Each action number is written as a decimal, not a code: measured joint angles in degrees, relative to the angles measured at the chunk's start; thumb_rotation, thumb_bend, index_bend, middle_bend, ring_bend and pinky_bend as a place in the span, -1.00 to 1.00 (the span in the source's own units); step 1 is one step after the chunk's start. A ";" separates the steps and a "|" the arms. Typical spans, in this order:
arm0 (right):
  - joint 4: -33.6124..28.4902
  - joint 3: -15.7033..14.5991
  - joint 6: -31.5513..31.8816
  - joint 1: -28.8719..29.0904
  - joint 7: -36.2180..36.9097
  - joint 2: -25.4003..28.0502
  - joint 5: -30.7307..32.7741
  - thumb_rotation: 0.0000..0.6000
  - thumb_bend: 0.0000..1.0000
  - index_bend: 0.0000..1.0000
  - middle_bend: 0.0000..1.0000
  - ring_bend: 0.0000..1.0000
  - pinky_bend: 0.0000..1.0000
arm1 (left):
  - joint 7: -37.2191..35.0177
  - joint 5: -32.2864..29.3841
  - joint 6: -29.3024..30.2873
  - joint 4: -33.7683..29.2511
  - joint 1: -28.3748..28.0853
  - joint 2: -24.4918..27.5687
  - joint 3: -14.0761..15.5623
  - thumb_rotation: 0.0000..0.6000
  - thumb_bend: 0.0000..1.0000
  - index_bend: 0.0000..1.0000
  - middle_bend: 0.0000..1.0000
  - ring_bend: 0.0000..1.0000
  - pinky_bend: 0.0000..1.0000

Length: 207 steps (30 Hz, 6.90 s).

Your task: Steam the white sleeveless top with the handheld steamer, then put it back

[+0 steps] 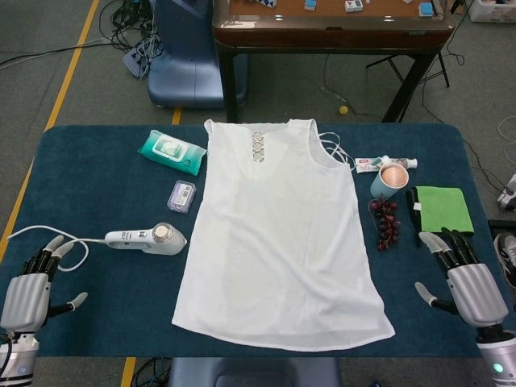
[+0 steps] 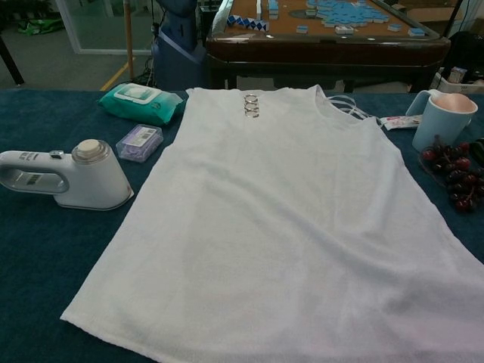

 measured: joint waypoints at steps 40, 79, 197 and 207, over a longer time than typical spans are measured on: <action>-6.36 4.11 0.47 -0.07 -5.52 4.31 5.20 1.00 -0.42 -1.00 -0.70 -1.00 -0.95 | 14.11 -20.66 -21.78 14.37 -22.19 -15.53 -9.59 1.00 -0.86 -0.56 -0.69 -0.71 -0.69; -6.11 3.84 0.66 -1.46 -4.77 4.70 6.31 1.00 -0.42 -1.00 -0.70 -1.00 -0.95 | 12.51 -20.75 -23.10 31.77 -27.52 -25.01 -8.32 1.00 -0.51 -0.03 0.03 -0.16 -0.60; 12.58 -12.53 -28.43 18.48 12.69 -15.79 -3.69 1.00 0.79 -1.00 -0.72 -1.00 -0.95 | 7.35 -7.00 -25.62 24.77 -38.86 -36.27 -3.79 1.00 -0.51 0.50 0.46 0.28 0.47; 12.41 -12.72 -28.62 18.67 12.41 -15.86 -3.31 1.00 0.79 -1.00 -0.72 -1.00 -0.95 | 4.04 -3.30 -24.52 35.60 -39.47 -39.28 -2.94 1.00 -0.51 0.50 0.46 0.27 0.47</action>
